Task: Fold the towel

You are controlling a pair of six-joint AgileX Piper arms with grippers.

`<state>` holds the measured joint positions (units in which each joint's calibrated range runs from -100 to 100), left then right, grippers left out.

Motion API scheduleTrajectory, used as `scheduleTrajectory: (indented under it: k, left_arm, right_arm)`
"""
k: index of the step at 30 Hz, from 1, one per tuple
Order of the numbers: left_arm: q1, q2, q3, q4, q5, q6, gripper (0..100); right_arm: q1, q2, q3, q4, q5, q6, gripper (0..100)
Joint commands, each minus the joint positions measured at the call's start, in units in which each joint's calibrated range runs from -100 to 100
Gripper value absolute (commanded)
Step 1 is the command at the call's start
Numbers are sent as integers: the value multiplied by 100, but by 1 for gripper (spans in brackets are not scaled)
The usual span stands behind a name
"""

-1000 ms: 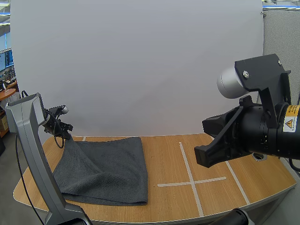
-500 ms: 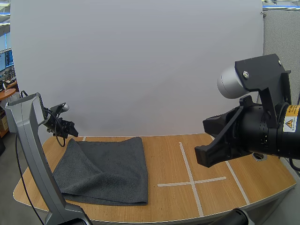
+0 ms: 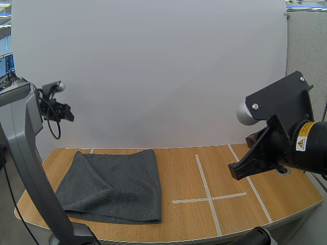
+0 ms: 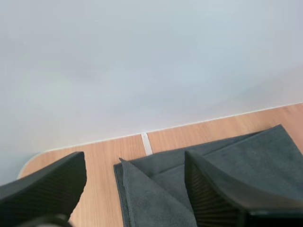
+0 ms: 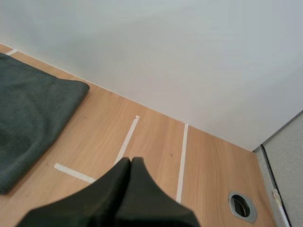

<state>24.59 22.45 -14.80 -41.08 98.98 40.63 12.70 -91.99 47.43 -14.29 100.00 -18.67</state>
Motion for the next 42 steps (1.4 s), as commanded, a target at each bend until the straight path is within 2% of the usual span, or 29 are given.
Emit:
scheduleTrajectory:
  k: [1, 6, 9, 12, 13, 18, 22, 27, 30, 32, 36, 39, 42]
  left_arm:
    - [51, -1286, 595, -207, 102, -20, 94]
    - [51, -1840, 974, -671, 102, 21, 94]
    - [51, -2026, 1060, -788, 102, -15, 94]
    - [51, -2123, 1075, -861, 102, -60, 94]
    - [51, -2123, 1086, -861, 102, -60, 94]
    - [51, -2097, 1086, -838, 102, -60, 94]
    - [51, -2097, 1086, -817, 102, -60, 94]
    - [51, -2309, 1086, -655, 102, -60, 94]
    - [-23, -2503, 1086, -626, 102, -60, 94]
    - [-128, -2663, 1086, -614, -29, -60, 94]
    - [-495, -2993, 1086, -614, -1167, -60, 94]
    - [-766, -3296, 1086, -628, -2141, -60, 94]
    - [-868, -3656, 1086, -659, -2517, -60, 94]
  right_arm:
    - [-20, 98, 49, -431, 0, -41, 0]
    - [-20, 690, 288, -444, 0, -52, 0]
    - [-20, 1112, 327, -364, -524, 11, 0]
    - [-20, 1951, 313, 99, -1560, 82, 0]
    - [-20, 2636, 313, 444, -2228, 82, 0]
    - [-20, 3959, 304, 983, -3617, 82, 0]
    - [-20, 5111, 232, 1249, -4352, 82, 0]
    - [-126, 6142, -53, 1487, -4681, 72, 0]
    - [-317, 6554, -292, 1857, -4715, -129, 0]
    - [-486, 6784, -431, 2386, -4688, -528, 0]
    - [-829, 7124, -663, 3556, -4116, -1468, 0]
    - [-1077, 7285, -730, 4139, -3842, -2047, 0]
    - [-1211, 7380, -730, 4311, -3802, -2356, 0]
